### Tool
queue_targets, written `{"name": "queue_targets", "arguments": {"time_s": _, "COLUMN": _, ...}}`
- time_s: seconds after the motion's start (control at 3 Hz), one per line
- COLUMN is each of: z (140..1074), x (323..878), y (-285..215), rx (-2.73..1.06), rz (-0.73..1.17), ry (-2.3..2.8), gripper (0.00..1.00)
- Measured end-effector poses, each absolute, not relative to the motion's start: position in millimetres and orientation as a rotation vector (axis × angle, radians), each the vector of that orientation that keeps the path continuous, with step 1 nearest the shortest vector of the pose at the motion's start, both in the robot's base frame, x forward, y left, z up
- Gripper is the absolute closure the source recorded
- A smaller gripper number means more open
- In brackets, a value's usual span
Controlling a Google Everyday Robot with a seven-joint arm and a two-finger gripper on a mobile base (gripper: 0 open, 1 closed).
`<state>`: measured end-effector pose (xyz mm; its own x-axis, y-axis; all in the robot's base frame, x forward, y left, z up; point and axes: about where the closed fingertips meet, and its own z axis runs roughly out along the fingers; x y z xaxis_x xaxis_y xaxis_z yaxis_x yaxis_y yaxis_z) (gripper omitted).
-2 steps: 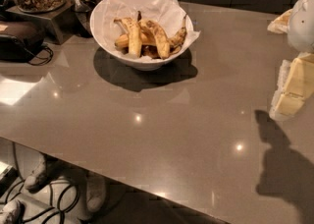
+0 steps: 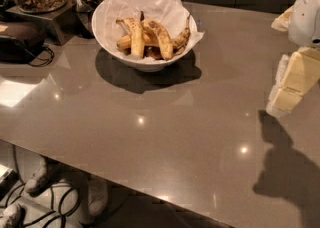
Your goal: Pick banana from white bowl
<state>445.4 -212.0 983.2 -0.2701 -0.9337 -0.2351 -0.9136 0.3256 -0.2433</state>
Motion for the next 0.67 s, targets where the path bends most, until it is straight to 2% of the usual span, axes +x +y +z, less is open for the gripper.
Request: {"name": "queue_targets", "arguments": {"time_s": 0.67, "z": 983, "x": 503, "y": -164, "rx": -1.486, "rz": 0.022, "ry": 2.408, "gripper": 0.0}}
